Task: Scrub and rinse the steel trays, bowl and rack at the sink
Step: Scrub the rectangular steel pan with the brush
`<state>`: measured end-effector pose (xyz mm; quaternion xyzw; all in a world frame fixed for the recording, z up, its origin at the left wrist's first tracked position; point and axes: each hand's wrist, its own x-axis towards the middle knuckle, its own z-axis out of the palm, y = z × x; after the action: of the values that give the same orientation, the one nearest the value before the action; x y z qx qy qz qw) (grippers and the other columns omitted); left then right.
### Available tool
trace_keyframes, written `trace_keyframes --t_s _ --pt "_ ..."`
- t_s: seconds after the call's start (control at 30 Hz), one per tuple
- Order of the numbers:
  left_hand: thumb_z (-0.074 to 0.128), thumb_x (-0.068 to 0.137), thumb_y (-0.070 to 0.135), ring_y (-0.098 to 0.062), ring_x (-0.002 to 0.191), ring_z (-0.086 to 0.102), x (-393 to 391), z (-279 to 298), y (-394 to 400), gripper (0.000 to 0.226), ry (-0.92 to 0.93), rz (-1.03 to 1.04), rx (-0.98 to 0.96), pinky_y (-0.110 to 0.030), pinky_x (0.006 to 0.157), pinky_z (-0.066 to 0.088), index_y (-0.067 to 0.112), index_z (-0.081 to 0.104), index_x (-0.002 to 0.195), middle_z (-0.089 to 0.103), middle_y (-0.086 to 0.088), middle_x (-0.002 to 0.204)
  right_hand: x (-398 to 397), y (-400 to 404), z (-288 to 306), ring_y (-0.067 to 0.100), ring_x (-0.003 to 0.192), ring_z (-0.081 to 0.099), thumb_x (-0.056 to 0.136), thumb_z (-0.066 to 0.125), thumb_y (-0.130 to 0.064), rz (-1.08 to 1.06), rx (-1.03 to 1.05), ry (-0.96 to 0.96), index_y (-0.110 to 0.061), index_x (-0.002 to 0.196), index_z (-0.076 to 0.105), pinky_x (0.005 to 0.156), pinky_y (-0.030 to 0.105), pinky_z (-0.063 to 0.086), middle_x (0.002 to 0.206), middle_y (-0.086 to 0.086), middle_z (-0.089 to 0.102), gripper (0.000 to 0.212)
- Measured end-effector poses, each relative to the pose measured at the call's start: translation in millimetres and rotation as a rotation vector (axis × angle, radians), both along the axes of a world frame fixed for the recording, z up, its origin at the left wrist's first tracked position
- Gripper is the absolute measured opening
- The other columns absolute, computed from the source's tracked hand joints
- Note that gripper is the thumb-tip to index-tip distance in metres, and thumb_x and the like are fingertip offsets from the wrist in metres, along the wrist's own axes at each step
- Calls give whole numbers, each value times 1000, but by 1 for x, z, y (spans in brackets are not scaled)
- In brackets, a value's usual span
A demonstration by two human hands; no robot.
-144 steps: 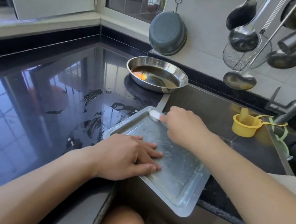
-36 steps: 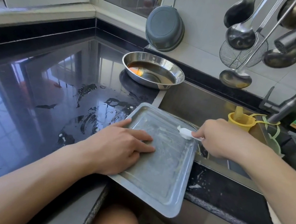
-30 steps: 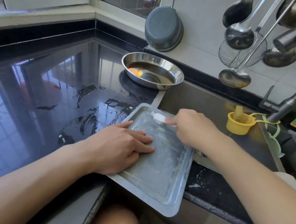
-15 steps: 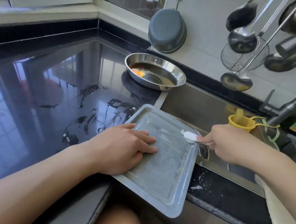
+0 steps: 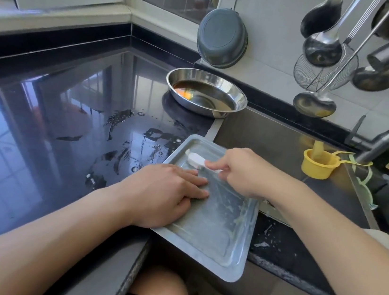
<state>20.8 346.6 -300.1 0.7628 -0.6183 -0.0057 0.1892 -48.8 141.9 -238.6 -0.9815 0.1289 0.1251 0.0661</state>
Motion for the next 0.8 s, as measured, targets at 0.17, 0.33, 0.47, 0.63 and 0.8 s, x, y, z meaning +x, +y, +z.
trace_keyframes --t_s 0.17,0.33,0.47,0.63,0.8 --pt "28 92 31 -2 140 48 -3 0 2 59 -9 -5 -41 -33 106 52 39 68 135 62 22 139 -5 -9 10 32 113 60 103 48 -19 -134 -153 -26 -52 137 57 83 37 50 142 4 54 48" --pt "28 91 31 -1 140 47 -3 2 3 60 -14 -28 -40 -28 108 48 38 68 135 60 24 141 13 12 3 34 108 62 102 48 -20 -132 -129 -111 -36 141 58 87 39 54 133 9 58 44" --pt "32 88 29 -4 135 54 -5 3 1 58 -12 0 -68 -31 104 53 38 72 128 62 21 142 3 19 6 27 110 63 103 51 -19 -21 15 -29 -44 135 62 91 33 53 137 6 61 42" --pt "38 82 21 -22 80 61 -5 0 0 33 -61 88 -163 -36 78 52 20 71 77 67 7 81 -4 6 10 22 91 59 103 53 -21 -60 9 18 -49 131 63 73 28 46 138 5 58 40" --pt "37 79 21 -19 73 55 -7 1 3 32 -65 112 -199 -23 69 42 25 68 72 59 11 72 4 -2 12 29 94 57 102 48 -13 -192 -105 -91 -42 139 59 79 37 50 138 6 57 48"
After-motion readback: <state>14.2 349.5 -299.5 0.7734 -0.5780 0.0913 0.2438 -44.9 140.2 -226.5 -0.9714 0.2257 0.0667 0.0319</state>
